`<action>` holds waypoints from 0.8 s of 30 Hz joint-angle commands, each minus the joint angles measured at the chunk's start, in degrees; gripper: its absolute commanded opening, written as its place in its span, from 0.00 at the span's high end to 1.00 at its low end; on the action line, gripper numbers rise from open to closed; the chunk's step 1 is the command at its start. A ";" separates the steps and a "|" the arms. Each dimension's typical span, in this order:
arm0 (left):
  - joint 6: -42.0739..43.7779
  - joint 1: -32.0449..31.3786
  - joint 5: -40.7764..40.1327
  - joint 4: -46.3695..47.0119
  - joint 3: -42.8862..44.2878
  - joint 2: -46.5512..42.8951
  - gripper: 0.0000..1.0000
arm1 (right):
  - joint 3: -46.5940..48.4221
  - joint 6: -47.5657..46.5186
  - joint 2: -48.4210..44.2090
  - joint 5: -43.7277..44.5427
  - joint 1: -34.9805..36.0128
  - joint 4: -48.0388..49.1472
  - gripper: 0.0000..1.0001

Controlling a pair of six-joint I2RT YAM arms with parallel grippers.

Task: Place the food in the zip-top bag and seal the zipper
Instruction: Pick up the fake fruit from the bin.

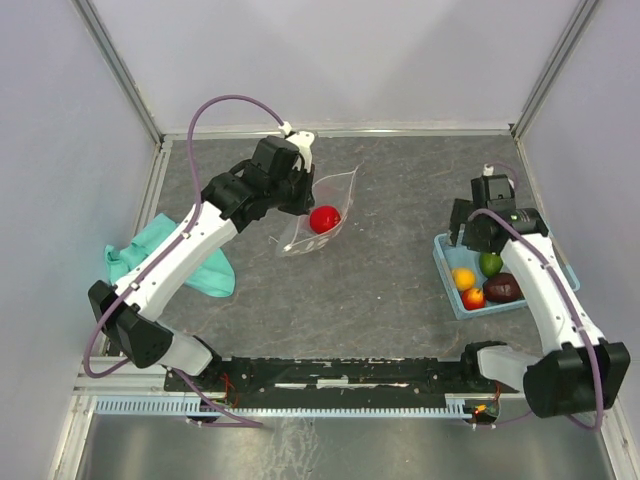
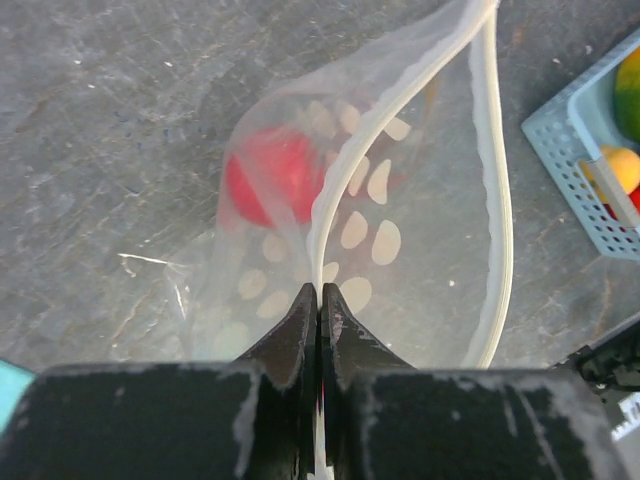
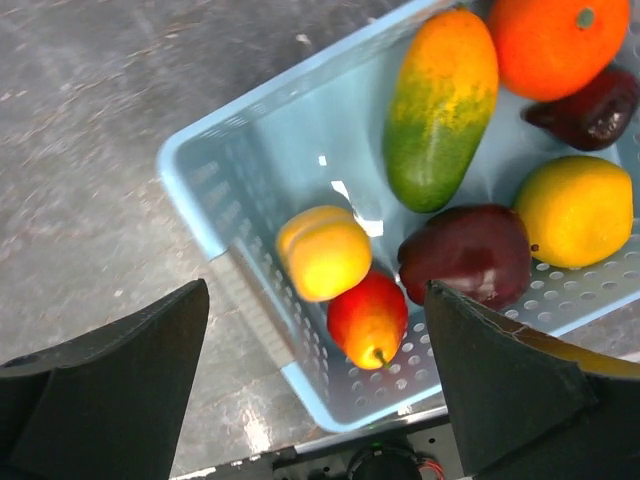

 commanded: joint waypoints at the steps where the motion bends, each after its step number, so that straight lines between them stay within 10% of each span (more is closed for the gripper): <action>1: 6.40 0.31 -4.25 -2.50 3.33 -1.91 0.97 | -2.30 0.72 2.98 -1.72 -7.36 7.48 0.05; 24: 8.16 0.31 -9.28 -3.37 3.21 -1.29 0.97 | -3.87 2.50 27.71 -10.19 -24.09 26.70 0.15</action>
